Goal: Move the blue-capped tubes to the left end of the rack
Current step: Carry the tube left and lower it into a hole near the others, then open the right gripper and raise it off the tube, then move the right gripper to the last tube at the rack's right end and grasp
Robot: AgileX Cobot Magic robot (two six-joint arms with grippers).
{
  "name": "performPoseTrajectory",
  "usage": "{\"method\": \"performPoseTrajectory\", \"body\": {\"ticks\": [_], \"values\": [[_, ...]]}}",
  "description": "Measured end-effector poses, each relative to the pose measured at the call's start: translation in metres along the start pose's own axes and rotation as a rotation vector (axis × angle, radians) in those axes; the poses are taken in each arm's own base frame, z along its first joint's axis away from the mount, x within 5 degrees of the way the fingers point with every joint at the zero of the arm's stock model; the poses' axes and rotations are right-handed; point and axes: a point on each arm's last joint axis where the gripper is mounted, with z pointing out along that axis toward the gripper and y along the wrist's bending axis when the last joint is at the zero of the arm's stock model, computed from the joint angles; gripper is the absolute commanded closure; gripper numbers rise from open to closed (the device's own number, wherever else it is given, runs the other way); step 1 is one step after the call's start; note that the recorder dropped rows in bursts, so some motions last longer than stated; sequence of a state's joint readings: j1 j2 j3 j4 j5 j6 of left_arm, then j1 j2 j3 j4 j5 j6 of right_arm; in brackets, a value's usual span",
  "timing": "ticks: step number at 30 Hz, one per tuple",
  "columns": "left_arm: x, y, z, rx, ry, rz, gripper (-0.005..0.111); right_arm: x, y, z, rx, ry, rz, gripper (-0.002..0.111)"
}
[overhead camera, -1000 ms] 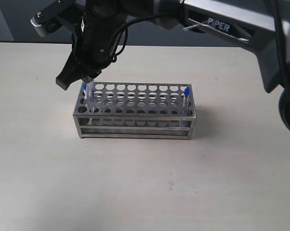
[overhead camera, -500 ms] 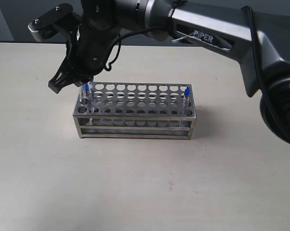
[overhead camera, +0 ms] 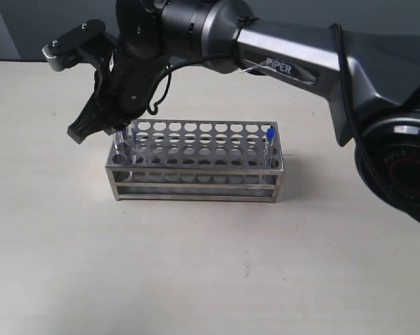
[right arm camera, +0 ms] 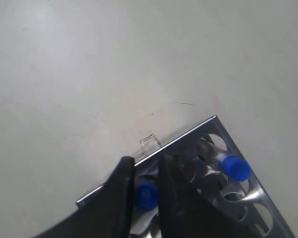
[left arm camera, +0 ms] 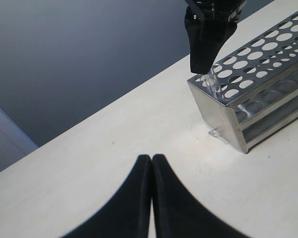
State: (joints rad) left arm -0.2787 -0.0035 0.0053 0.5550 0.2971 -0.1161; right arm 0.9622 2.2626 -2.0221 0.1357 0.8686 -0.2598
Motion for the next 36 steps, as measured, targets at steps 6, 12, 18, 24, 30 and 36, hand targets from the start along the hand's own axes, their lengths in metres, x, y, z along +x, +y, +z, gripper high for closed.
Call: {"method": "performPoseTrajectory", "body": {"ticks": [6, 12, 18, 24, 30, 36], "values": [[0.000, 0.000, 0.000, 0.000, 0.000, 0.000, 0.106, 0.002, 0.000, 0.000, -0.005, 0.018, 0.004, 0.081], [0.000, 0.000, 0.000, 0.000, 0.000, 0.000, 0.106, 0.003, 0.001, 0.000, -0.014, 0.031, 0.013, 0.065], [0.000, 0.000, 0.000, 0.000, 0.000, 0.000, 0.106, 0.002, 0.001, 0.000, -0.012, 0.027, 0.012, 0.082], [0.000, 0.000, 0.000, 0.000, 0.000, 0.000, 0.106, 0.000, 0.001, -0.010, 0.001, 0.020, 0.023, 0.082], [0.000, 0.000, 0.000, 0.000, 0.000, 0.000, 0.106, -0.007, 0.003, -0.046, 0.008, 0.005, 0.028, 0.082], [0.000, 0.000, 0.000, 0.000, 0.000, 0.000, 0.106, 0.004, -0.005, -0.070, 0.122, 0.141, 0.046, 0.082]]}}
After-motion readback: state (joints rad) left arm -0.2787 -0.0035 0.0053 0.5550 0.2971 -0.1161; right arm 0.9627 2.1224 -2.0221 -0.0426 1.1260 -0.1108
